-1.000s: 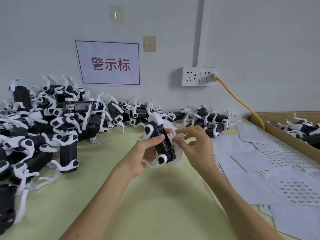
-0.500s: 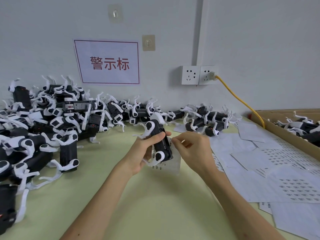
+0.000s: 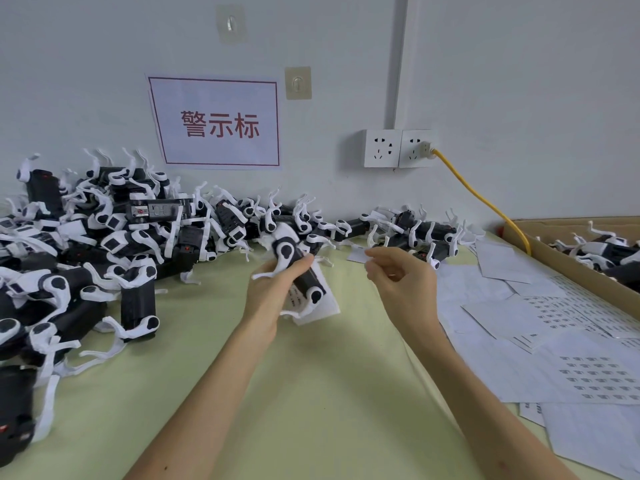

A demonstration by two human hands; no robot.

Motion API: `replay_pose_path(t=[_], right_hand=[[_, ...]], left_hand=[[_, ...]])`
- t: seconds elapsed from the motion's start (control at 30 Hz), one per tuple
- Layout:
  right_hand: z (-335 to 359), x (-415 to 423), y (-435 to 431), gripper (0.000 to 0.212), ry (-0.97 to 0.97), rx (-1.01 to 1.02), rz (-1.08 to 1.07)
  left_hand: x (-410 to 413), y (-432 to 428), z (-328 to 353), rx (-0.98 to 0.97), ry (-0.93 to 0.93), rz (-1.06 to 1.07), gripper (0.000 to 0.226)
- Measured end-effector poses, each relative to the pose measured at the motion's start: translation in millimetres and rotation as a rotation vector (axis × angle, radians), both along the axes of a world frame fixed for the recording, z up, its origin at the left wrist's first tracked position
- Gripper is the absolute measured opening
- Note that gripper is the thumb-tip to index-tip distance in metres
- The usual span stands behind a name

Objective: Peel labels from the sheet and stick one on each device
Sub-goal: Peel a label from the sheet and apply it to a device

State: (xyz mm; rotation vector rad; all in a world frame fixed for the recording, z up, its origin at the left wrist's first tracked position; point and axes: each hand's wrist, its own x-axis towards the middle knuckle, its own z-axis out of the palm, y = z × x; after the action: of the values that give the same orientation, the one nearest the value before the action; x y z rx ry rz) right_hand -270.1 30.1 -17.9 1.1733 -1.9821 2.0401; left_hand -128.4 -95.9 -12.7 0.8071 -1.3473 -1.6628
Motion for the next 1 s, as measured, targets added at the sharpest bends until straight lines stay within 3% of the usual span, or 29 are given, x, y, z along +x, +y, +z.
replay_pose_path(t=[0.17,0.4,0.53,0.7,1.0], right_hand=[[-0.1,3.4,0.8,0.045,0.004,0.058,0.064],[1.2,5.3,1.8,0.053,0.049,0.069,0.105],[-0.6,7.0,1.6,0.052,0.068,0.095,0.097],[-1.8,7.2,1.0,0.052,0.066,0.109,0.099],[-3.1,6.4,0.3,0.049,0.076,0.128,0.103]], left_hand=[[7.3,-13.5,1.2,-0.102,0.114,0.187,0.011],[1.2,5.6,4.5,0.015,0.15,-0.451,0.03],[-1.2,12.0,2.4,0.018,0.134,-0.509,0.042],[-1.3,14.0,1.4,-0.025,0.118,-0.51,0.032],[2.4,17.3,4.4,-0.089,0.139,-0.614,0.034]])
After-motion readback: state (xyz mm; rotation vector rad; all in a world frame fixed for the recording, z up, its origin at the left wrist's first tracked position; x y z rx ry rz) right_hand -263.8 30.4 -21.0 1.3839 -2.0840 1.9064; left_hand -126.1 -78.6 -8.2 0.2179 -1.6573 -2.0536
